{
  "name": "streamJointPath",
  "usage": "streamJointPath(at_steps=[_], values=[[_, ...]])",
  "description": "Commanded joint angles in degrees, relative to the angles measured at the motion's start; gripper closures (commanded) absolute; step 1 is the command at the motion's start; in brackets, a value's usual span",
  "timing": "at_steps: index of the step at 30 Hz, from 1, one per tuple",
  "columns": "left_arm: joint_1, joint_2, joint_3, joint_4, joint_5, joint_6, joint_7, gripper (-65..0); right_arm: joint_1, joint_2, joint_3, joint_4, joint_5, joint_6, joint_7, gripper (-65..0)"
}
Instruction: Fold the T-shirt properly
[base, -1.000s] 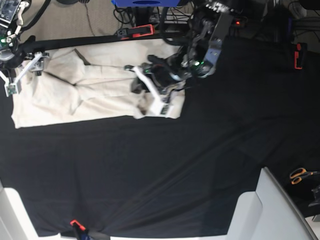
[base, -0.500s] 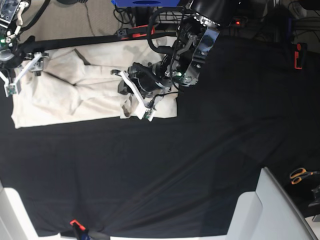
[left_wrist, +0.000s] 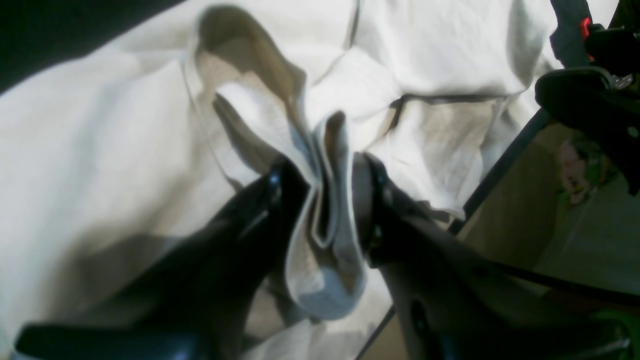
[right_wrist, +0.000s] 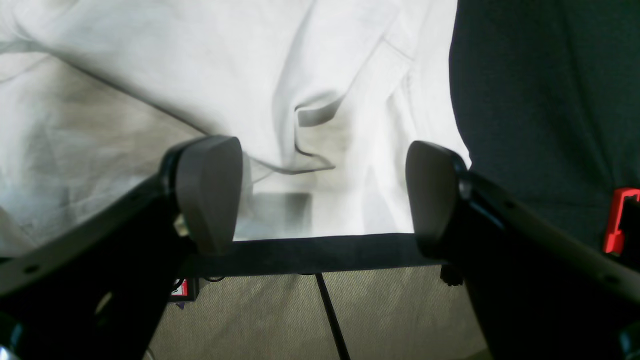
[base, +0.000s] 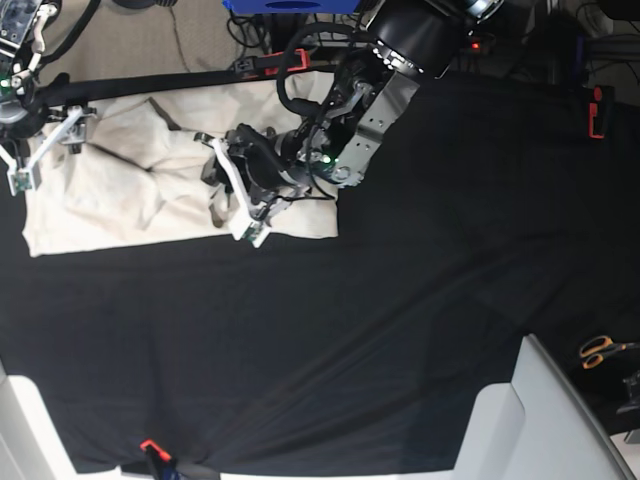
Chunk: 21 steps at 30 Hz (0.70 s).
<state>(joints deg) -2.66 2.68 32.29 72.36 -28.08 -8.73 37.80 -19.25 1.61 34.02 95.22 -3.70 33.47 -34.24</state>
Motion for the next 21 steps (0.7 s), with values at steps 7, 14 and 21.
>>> streamJointPath(at_steps=[7, 14, 21], values=[[-3.6, 2.9, 8.3, 0.7, -1.0, -0.8, -0.9, -16.1, 0.1, 0.5, 0.1, 0.7, 0.2, -0.2, 1.0, -48.6], [-4.6, 4.0, 9.9, 2.3, -0.9, -6.3, -0.8, -13.5, 0.0, 0.5, 0.1, 0.7, 0.1, -0.2, 0.9, -48.6], [-0.6, -4.9, 0.9, 15.4, -0.7, 5.3, 2.9, 0.0, -0.1, 0.5, 0.2, 0.7, 0.1, -0.2, 0.9, -48.6]])
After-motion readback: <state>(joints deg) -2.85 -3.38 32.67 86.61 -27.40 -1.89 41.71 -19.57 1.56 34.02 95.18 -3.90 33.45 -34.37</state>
